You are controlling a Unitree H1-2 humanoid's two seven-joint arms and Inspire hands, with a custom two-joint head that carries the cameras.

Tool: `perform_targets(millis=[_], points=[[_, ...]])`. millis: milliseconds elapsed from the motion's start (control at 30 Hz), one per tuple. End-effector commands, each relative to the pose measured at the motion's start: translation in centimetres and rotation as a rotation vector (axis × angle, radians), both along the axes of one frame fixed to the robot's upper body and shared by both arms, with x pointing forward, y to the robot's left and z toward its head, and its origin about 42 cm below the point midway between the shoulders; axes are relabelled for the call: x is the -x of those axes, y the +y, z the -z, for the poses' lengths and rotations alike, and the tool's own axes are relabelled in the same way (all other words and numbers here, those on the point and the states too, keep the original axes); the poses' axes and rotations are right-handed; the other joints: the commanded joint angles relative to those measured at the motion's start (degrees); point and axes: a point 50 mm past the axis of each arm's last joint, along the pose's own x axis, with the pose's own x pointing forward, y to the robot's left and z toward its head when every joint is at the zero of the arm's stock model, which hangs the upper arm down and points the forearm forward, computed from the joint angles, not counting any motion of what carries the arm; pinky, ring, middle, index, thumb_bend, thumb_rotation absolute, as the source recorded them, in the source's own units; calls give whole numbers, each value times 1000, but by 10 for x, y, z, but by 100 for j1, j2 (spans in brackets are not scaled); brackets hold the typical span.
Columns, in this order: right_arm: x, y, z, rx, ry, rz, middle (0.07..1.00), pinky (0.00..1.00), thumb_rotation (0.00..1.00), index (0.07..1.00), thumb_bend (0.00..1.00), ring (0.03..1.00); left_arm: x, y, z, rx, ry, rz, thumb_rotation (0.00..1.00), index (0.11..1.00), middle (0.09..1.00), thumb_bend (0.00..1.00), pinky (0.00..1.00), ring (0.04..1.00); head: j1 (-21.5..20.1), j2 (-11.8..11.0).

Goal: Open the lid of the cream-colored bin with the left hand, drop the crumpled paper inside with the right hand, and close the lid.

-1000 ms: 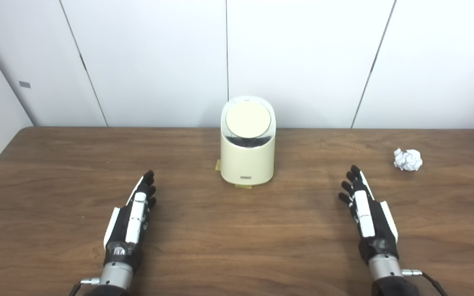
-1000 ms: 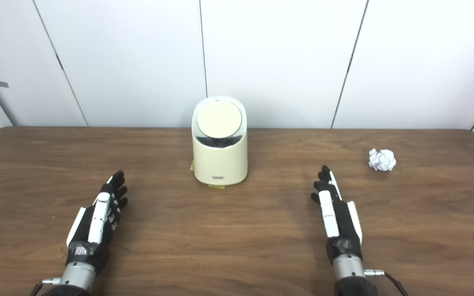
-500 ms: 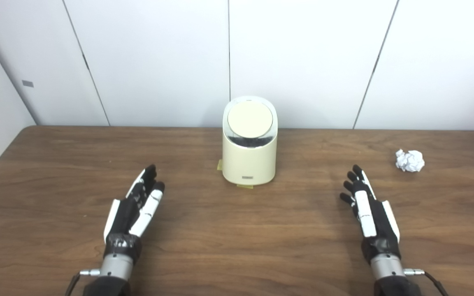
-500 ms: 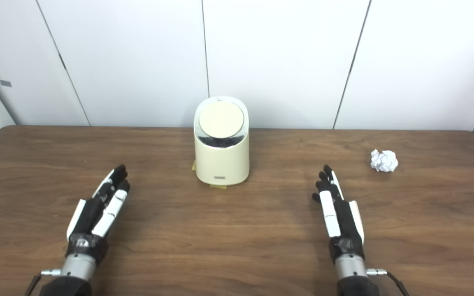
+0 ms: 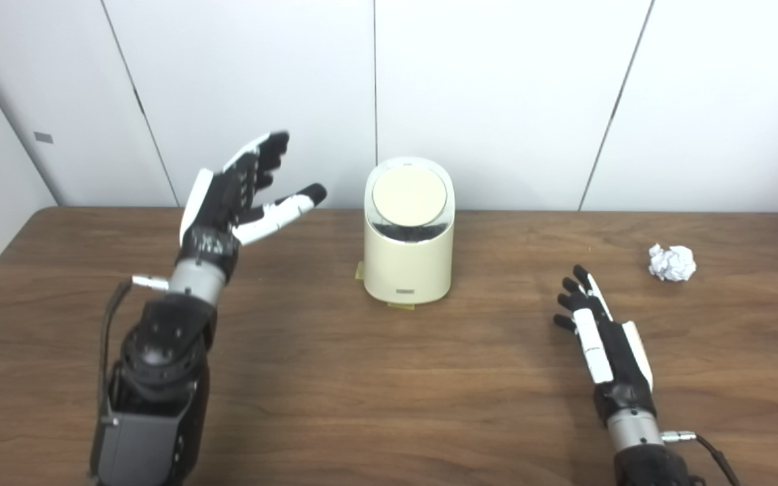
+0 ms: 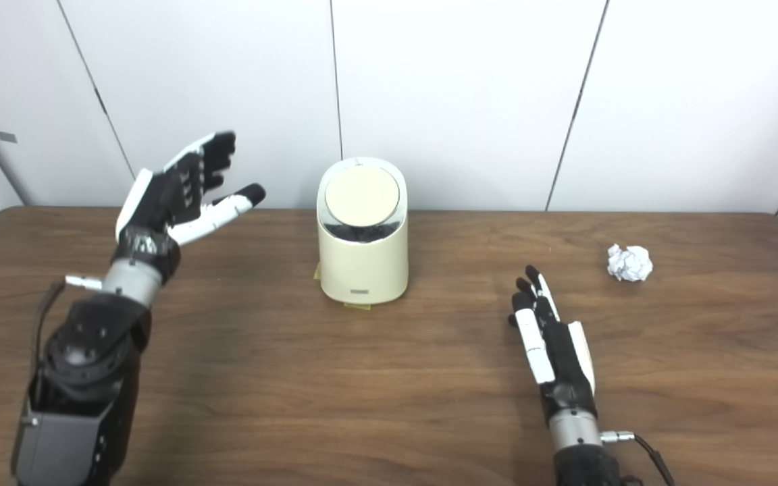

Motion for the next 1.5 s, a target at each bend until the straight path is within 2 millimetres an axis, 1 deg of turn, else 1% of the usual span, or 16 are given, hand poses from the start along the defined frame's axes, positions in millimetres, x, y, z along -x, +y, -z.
perform_targets(millis=[0, 33, 133, 167, 233, 300, 500, 600, 633, 733, 800, 967, 1067, 1133, 1367, 1467], points=[[-7, 7, -13, 1, -51, -29, 930, 804, 1000, 959, 492, 901, -15, -9, -22, -62, -36, 24, 228, 923, 912, 850, 899, 922, 12, 4], [-7, 8, -13, 1, -51, -30, 931, 807, 1000, 960, 495, 902, -22, -12, -26, -87, -32, 35, 176, 933, 915, 862, 906, 928, 25, 7], [-8, 11, -13, 1, -53, -33, 933, 809, 1000, 963, 506, 904, -40, -22, -39, -186, -22, 62, 126, 944, 917, 887, 901, 932, 23, 8], [-8, 12, -13, 2, -54, -35, 931, 805, 1000, 964, 506, 901, -44, -25, -42, -201, -17, 71, 90, 947, 919, 901, 895, 929, 20, 6], [-7, 13, -13, -4, -52, -36, 930, 813, 1000, 963, 511, 903, -52, -32, -49, -215, -5, 105, 69, 947, 919, 912, 887, 926, 14, 7], [-7, 15, -13, -2, -51, -38, 932, 823, 1000, 963, 516, 907, -60, -39, -54, -242, 9, 135, 43, 948, 931, 912, 905, 939, 1, 14], [-6, 18, -12, 19, -52, -39, 925, 813, 1000, 959, 519, 902, -85, -59, -72, -419, 56, 178, 42, 968, 967, 903, 940, 970, -14, -4], [-6, 20, -11, 20, -56, -34, 922, 809, 1000, 958, 520, 897, -93, -68, -80, -499, 63, 160, 42, 968, 975, 907, 922, 979, -16, -5], [-6, 20, -11, 23, -56, -34, 921, 808, 1000, 959, 521, 896, -95, -71, -83, -510, 65, 156, 38, 969, 976, 911, 908, 976, -18, -6], [-6, 23, -10, 34, -51, -30, 920, 806, 1000, 959, 523, 892, -103, -79, -88, -541, 69, 139, 30, 976, 988, 903, 916, 991, -12, -13], [-7, 24, -10, 30, -49, -28, 923, 812, 1000, 960, 533, 893, -107, -85, -91, -571, 61, 126, 24, 965, 978, 904, 901, 986, -21, -18], [-7, 28, -10, 26, -51, -33, 926, 811, 1000, 966, 550, 892, -116, -99, -93, -623, 55, 127, 1, 944, 968, 900, 867, 969, -69, -16], [-6, 30, -12, 15, -54, -33, 927, 824, 1000, 966, 552, 892, -121, -107, -91, -656, 45, 125, 0, 942, 979, 884, 892, 992, -81, -3], [-6, 31, -12, 21, -59, -32, 928, 833, 1000, 971, 556, 892, -123, -109, -90, -671, 34, 124, 0, 935, 970, 885, 883, 987, -87, -3], [-6, 32, -17, 18, -66, -20, 920, 832, 1000, 970, 542, 895, -130, -120, -78, -695, 13, 138, 0, 936, 954, 909, 846, 959, -135, 15], [-7, 32, -17, 9, -75, -11, 915, 833, 1000, 987, 567, 895, -131, -122, -72, -727, -2, 141, 0, 929, 939, 909, 817, 936, -137, 60]])
